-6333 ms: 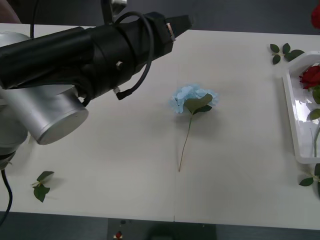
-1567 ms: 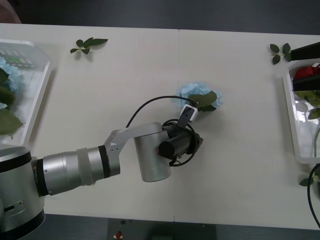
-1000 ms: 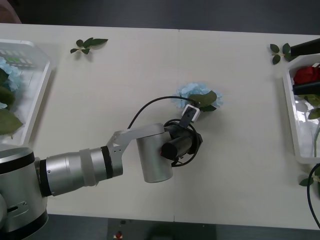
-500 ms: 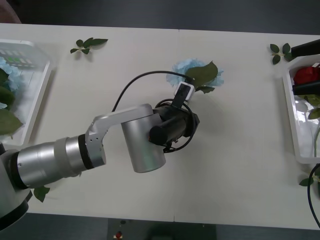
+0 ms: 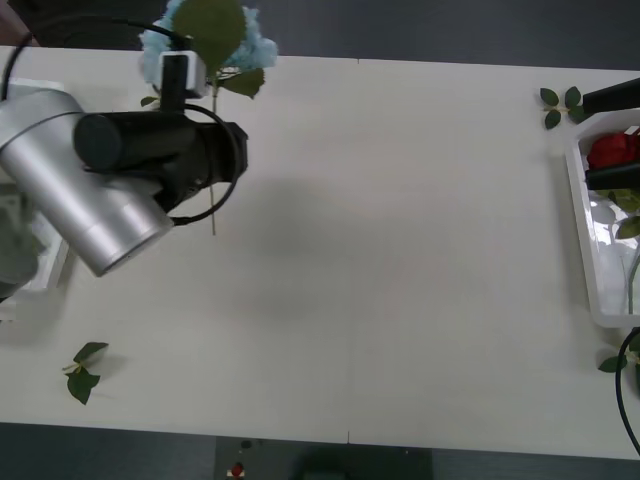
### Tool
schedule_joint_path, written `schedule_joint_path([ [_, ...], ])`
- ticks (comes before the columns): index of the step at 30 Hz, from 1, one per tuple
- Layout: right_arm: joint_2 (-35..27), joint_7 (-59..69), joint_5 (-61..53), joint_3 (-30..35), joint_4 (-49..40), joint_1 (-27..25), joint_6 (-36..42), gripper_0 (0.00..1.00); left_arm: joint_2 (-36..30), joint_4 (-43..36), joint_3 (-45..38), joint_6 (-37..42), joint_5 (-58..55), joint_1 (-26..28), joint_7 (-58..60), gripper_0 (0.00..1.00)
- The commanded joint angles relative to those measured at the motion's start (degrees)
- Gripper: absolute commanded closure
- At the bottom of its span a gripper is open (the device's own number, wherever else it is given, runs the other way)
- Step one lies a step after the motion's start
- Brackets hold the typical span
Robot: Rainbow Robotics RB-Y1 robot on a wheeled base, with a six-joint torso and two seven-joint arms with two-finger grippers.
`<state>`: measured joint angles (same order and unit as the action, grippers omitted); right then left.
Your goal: Put the red flowers into the right box and the blue flowers into the left box
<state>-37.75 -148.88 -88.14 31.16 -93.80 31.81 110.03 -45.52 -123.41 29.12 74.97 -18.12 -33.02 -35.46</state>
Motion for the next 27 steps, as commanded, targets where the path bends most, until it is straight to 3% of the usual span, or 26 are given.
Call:
schedule_joint_path([
  [1,-0.2,-1.6,-0.1,0.9,-1.7,1.6,0.0,0.0,-6.5,-7.2,-10.0,5.6,-2.6,6.4,-0.3,1.0],
  [6,-0.2,-1.6,-0.1,0.9,-1.7,1.6,0.0,0.0,-11.3,-9.5,-28.7,12.7,-10.1,15.2,-9.7,1.0],
  [12,-0.2,-1.6,-0.1,0.9,-1.7,1.6,0.0,0.0,-11.5,-5.5,-43.8,13.2,-12.0,24.4,-19.4,1.0],
  [18,-0.2,-1.6,-0.1,0.9,-1.7,1.6,0.0,0.0,-11.7,0.9,-48.9,9.4,-8.6,29.2,-25.5,1.0],
  [27,-0.2,-1.6,-0.1,0.9,-1.7,1.6,0.0,0.0,-12.2,12.0,-49.0,2.8,-4.6,29.8,-27.2,1.0],
])
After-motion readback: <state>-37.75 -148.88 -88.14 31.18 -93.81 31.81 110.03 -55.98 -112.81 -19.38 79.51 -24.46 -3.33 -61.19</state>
